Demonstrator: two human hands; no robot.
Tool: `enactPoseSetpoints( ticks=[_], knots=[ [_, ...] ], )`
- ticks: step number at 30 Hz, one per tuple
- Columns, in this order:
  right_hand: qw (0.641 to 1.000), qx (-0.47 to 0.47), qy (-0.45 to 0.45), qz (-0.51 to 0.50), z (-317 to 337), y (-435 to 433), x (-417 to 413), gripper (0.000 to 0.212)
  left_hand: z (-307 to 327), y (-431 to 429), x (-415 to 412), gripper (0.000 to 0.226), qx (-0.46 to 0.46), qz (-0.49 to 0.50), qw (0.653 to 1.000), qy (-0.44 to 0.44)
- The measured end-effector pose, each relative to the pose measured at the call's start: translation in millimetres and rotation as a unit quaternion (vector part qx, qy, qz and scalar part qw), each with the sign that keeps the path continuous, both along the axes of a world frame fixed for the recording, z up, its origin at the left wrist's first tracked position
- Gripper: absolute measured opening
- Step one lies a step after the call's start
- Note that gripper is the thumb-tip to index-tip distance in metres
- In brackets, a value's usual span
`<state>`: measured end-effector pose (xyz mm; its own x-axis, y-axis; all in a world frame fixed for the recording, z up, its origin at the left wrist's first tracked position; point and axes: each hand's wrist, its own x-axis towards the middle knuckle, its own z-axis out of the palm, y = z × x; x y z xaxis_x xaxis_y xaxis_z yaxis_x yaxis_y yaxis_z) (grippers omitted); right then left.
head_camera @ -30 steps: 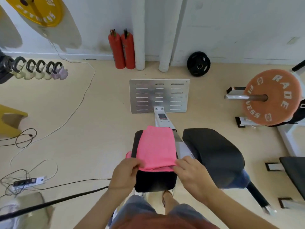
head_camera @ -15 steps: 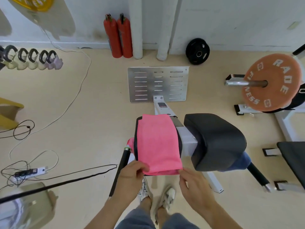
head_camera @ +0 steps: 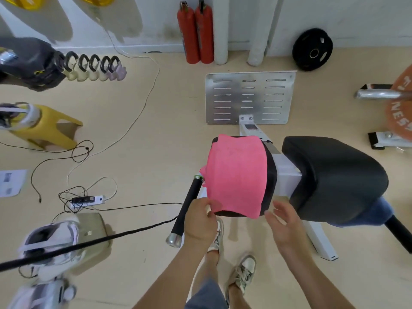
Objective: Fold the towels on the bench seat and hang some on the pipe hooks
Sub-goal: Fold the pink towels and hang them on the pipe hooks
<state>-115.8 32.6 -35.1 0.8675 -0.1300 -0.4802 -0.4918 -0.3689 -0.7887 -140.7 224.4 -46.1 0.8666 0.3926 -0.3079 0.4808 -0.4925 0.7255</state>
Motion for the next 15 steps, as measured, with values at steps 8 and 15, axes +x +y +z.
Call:
enactPoseSetpoints(
  ticks=[8, 15],
  knots=[
    [0.994, 0.046, 0.080, -0.057, -34, 32, 23, 0.017, -4, 2, 41, 0.036, -0.223, 0.171, 0.958, 0.060],
    [0.977, 0.143, 0.147, -0.062, -21, 27, 7, 0.016, -10, 1, 22, 0.033, -0.194, 0.161, 0.963, 0.091]
  ],
)
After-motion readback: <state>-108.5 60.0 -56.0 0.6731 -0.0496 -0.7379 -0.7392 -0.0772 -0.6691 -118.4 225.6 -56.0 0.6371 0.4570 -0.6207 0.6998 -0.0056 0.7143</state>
